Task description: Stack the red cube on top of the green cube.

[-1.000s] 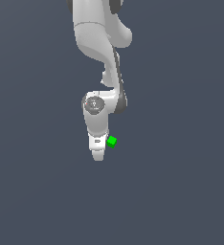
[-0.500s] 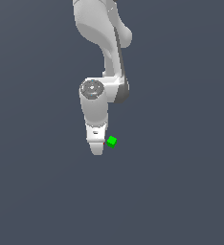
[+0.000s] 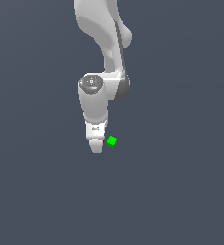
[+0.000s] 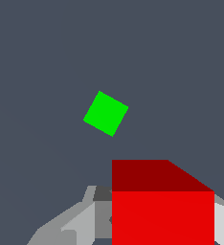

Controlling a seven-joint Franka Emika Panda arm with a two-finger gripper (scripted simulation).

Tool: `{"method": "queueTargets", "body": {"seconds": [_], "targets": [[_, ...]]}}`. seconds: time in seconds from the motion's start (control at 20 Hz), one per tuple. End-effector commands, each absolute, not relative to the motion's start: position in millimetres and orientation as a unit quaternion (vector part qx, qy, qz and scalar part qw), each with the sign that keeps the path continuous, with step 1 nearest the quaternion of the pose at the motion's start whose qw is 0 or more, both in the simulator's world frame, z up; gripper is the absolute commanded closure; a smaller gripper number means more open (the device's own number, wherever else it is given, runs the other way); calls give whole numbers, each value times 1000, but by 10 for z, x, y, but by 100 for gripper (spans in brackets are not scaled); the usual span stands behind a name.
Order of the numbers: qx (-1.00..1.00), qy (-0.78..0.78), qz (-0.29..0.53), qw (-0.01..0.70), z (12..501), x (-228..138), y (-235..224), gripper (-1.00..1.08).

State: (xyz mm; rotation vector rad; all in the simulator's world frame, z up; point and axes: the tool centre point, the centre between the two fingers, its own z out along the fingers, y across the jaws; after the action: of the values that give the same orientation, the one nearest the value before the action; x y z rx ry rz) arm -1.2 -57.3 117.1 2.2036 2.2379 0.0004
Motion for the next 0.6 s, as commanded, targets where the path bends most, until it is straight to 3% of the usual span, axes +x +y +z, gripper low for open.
{"method": "queueTargets", "body": {"seconds": [0.0, 0.55], "targets": [[701, 713, 0, 0, 1144, -29, -541, 108], [701, 713, 1, 0, 714, -254, -100, 108]]}}
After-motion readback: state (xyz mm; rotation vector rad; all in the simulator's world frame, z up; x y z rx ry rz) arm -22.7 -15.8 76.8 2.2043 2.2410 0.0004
